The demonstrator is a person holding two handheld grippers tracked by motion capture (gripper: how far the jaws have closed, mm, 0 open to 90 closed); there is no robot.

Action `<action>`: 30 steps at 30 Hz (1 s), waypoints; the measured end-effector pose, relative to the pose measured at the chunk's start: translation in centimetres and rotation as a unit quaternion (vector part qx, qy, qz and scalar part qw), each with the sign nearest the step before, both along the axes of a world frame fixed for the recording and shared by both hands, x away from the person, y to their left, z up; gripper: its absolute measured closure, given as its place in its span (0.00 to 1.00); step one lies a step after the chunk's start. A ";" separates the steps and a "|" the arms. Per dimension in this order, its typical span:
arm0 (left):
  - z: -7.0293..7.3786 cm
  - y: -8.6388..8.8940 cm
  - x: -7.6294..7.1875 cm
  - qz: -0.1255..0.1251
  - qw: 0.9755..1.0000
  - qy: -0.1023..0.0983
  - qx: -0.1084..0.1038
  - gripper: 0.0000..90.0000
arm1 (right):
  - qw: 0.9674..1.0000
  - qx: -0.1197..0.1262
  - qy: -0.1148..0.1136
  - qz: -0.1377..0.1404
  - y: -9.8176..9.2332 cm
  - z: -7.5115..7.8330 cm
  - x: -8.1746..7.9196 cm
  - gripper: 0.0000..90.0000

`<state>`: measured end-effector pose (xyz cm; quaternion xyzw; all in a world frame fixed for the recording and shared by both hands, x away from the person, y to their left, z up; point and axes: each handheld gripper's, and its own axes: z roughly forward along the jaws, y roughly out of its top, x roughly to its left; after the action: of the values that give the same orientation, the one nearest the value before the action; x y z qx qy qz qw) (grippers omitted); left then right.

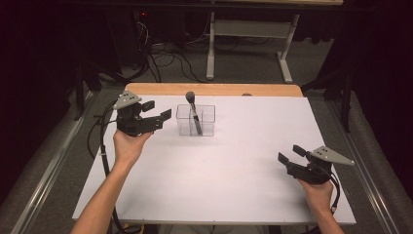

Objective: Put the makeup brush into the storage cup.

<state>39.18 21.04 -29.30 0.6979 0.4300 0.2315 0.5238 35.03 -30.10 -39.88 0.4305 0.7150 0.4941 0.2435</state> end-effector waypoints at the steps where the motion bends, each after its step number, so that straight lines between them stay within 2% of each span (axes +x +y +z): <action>1: 0.0 0.1 -0.1 0.000 1.000 0.000 -0.001 0.32 | 1.000 0.000 0.001 0.000 0.0 0.0 0.0 0.35; 11: 0.1 0.8 -0.9 0.006 1.000 -0.006 -0.006 0.32 | 1.000 0.002 0.001 -0.001 -0.1 0.0 -0.1 0.35; 30: -0.6 1.8 -2.1 0.010 1.000 -0.002 -0.006 0.32 | 1.000 0.001 0.001 -0.001 0.0 0.0 -0.1 0.35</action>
<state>37.05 22.85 -29.88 0.6896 0.4373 0.2358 0.5269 34.97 -30.12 -39.88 0.4320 0.7145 0.4942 0.2422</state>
